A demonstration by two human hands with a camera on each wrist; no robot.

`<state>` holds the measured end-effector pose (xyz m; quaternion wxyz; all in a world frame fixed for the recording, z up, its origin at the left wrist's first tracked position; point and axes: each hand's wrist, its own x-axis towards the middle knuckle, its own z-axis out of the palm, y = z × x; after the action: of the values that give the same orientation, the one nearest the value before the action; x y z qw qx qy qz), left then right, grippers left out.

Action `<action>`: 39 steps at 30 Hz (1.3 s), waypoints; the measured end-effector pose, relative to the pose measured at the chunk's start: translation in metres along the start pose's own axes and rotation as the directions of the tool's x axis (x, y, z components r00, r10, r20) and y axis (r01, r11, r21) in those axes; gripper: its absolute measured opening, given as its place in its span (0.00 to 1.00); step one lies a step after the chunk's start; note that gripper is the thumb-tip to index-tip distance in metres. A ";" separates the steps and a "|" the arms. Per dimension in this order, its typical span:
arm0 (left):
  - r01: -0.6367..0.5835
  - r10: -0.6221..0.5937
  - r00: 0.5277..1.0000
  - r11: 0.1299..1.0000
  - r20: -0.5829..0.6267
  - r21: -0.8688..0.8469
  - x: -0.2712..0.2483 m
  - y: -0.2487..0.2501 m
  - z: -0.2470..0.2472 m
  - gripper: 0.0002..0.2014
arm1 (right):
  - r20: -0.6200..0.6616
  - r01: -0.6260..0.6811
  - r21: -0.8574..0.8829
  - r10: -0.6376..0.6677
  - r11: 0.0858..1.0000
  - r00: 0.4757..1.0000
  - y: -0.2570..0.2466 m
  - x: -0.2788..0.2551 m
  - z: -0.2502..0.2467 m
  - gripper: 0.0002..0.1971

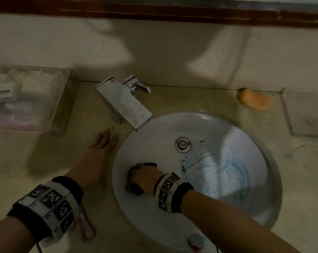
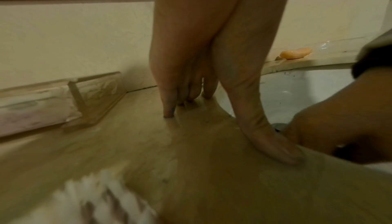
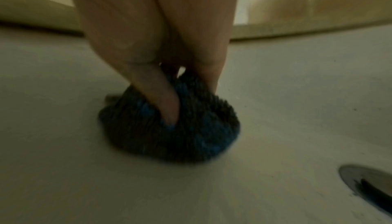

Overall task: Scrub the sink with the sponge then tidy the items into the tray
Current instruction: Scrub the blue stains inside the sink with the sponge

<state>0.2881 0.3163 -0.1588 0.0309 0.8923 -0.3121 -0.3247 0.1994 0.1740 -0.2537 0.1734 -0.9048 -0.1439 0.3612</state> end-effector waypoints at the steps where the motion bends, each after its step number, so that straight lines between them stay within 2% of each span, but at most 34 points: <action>1: 0.002 -0.002 1.000 1.000 0.015 0.027 -0.001 0.001 -0.001 0.67 | 0.053 -0.002 -0.050 0.004 0.999 0.999 -0.002 -0.007 0.004 0.17; 3: 0.027 -0.028 0.999 0.999 0.025 0.045 -0.002 0.003 -0.001 0.67 | 0.174 0.030 -0.142 -0.004 0.989 0.985 -0.004 -0.023 0.015 0.21; 5: 0.050 -0.051 0.999 0.997 0.012 0.058 -0.003 0.005 -0.002 0.63 | 0.248 0.054 -0.165 -0.012 0.985 0.969 0.001 -0.039 0.025 0.22; 8: 0.072 -0.078 0.996 0.989 0.045 0.130 -0.004 0.010 -0.005 0.66 | 0.254 -0.002 -0.029 0.010 1.000 0.967 0.011 -0.065 0.023 0.19; 10: 0.102 -0.112 0.992 0.984 0.062 0.145 -0.006 0.015 -0.008 0.67 | 0.173 -0.076 0.139 0.051 0.987 0.984 0.017 -0.085 0.009 0.16; 12: 0.116 -0.126 0.990 0.982 0.060 0.148 -0.008 0.019 -0.010 0.65 | 0.024 -0.157 0.305 0.157 0.939 0.987 0.024 -0.109 -0.007 0.15; 13: 0.104 -0.114 0.992 0.982 0.055 0.159 -0.011 0.021 -0.010 0.63 | -0.063 -0.184 0.359 0.220 0.915 0.973 0.030 -0.122 -0.014 0.15; 15: 0.045 -0.049 0.999 0.986 0.020 0.163 -0.018 0.030 -0.010 0.51 | -0.201 -0.224 0.448 0.341 0.866 0.918 0.042 -0.149 -0.028 0.15; 17: -0.063 0.064 0.997 0.997 -0.030 0.050 -0.025 0.047 -0.014 0.41 | -0.282 -0.223 0.541 0.425 0.811 0.860 0.052 -0.175 -0.044 0.14; 18: -0.125 0.123 0.991 0.991 -0.050 -0.041 -0.028 0.059 -0.016 0.39 | -0.303 -0.217 0.580 0.455 0.785 0.837 0.056 -0.187 -0.052 0.13; 20: -0.255 0.238 0.966 0.946 -0.104 -0.198 -0.032 0.086 -0.022 0.37 | -0.316 -0.183 0.639 0.472 0.747 0.823 0.061 -0.205 -0.064 0.14; 23: -0.386 0.354 0.922 0.878 -0.159 -0.284 -0.033 0.127 -0.027 0.32 | -0.370 -0.115 0.646 0.442 0.754 0.817 0.055 -0.220 -0.078 0.13; 26: -0.407 0.367 0.913 0.832 -0.177 -0.377 -0.032 0.154 -0.025 0.24 | -0.440 -0.050 0.665 0.445 0.746 0.780 0.045 -0.225 -0.083 0.12; 29: -0.366 0.321 0.930 0.857 -0.180 -0.362 -0.027 0.165 -0.020 0.16 | -0.479 -0.018 0.700 0.489 0.714 0.729 0.043 -0.226 -0.080 0.14; 32: -0.353 0.313 0.934 0.879 -0.169 -0.320 -0.020 0.171 -0.012 0.12 | -0.462 -0.004 0.747 0.523 0.665 0.716 0.045 -0.227 -0.073 0.13; 34: -0.355 0.317 0.933 0.888 -0.172 -0.291 -0.012 0.172 -0.007 0.10 | -0.454 -0.020 0.729 0.505 0.685 0.734 0.052 -0.232 -0.070 0.12; 35: -0.356 0.316 0.931 0.894 -0.181 -0.274 -0.007 0.171 -0.006 0.09 | -0.447 -0.073 0.687 0.500 0.723 0.742 0.061 -0.238 -0.068 0.13; 37: -0.320 0.271 0.941 0.909 -0.204 -0.266 0.007 0.166 -0.004 0.03 | -0.397 -0.288 0.487 0.503 0.824 0.768 0.086 -0.256 -0.066 0.21; 39: -0.230 0.158 0.956 0.927 -0.246 -0.298 0.025 0.163 -0.005 0.10 | -0.309 -0.458 0.240 0.515 0.856 0.800 0.117 -0.277 -0.062 0.32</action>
<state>0.2178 0.1703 -0.1270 0.2428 0.8698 -0.3365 -0.2669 0.0653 -0.0507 -0.0935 0.1668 -0.9458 0.1564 0.2305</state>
